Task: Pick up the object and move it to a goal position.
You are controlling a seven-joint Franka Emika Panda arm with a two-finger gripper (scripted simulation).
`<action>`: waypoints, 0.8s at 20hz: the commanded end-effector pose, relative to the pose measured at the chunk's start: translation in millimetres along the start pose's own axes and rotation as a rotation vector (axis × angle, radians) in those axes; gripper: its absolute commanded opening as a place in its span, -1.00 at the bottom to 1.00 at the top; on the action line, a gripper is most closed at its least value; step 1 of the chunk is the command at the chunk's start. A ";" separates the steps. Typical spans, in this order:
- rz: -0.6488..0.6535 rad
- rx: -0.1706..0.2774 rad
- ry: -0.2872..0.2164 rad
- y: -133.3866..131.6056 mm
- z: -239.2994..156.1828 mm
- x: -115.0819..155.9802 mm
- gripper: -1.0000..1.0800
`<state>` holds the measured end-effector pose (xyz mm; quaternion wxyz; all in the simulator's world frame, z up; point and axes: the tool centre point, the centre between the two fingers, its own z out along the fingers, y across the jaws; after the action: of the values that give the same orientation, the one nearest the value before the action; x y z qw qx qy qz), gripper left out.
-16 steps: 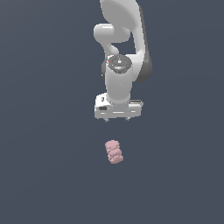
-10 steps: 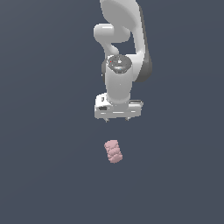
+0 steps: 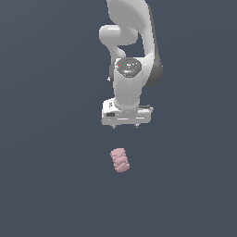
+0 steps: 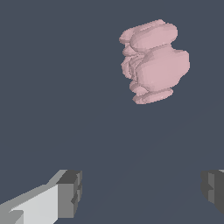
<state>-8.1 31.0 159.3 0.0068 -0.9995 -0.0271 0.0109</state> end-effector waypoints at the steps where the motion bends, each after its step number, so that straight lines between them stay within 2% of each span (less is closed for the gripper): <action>1: -0.012 -0.003 -0.002 -9.6 -1.8 0.1 0.92; 5: -0.024 -0.006 -0.005 -19.8 -3.8 -0.1 0.92; 16: -0.048 -0.006 -0.003 -15.3 -2.2 11.9 0.92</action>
<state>-0.4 47.9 162.1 0.0039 -0.9988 -0.0477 0.0123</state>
